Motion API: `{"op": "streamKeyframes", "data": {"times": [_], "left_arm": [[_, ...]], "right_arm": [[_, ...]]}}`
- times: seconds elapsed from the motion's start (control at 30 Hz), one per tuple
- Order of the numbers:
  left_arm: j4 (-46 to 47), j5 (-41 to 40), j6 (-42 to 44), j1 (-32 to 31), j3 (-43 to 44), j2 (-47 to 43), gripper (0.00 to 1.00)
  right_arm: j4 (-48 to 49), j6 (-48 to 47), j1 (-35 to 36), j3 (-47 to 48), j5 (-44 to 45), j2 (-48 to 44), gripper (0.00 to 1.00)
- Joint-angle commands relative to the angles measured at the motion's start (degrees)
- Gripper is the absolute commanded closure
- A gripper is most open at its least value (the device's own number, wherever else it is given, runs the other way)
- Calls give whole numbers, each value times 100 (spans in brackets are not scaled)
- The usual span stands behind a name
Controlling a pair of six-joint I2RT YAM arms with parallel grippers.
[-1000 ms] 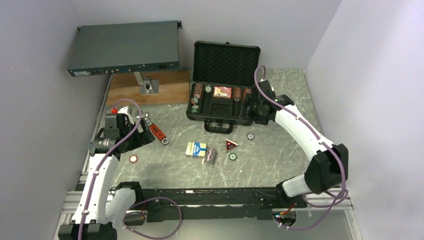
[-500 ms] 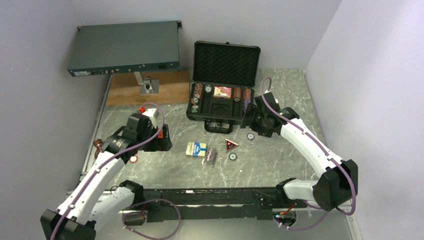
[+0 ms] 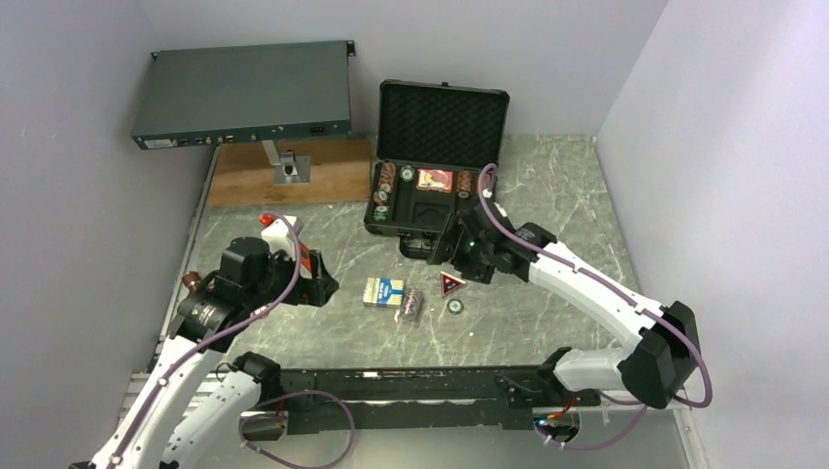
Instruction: Pack up texas hold em set
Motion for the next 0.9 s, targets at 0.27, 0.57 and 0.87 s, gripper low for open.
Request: {"op": "streamKeyframes", "data": {"times": [0.27, 0.57, 0.87], "left_arm": [[268, -220, -41, -24, -142, -516, 0], [229, -455, -124, -24, -166, -596, 0], [196, -617, -185, -24, -175, -683, 0]], "right_arm": [[1084, 1164, 977, -377, -283, 824, 17], [941, 1375, 1224, -60, -207, 1627, 22], [790, 1466, 1331, 240, -112, 2100, 27]]}}
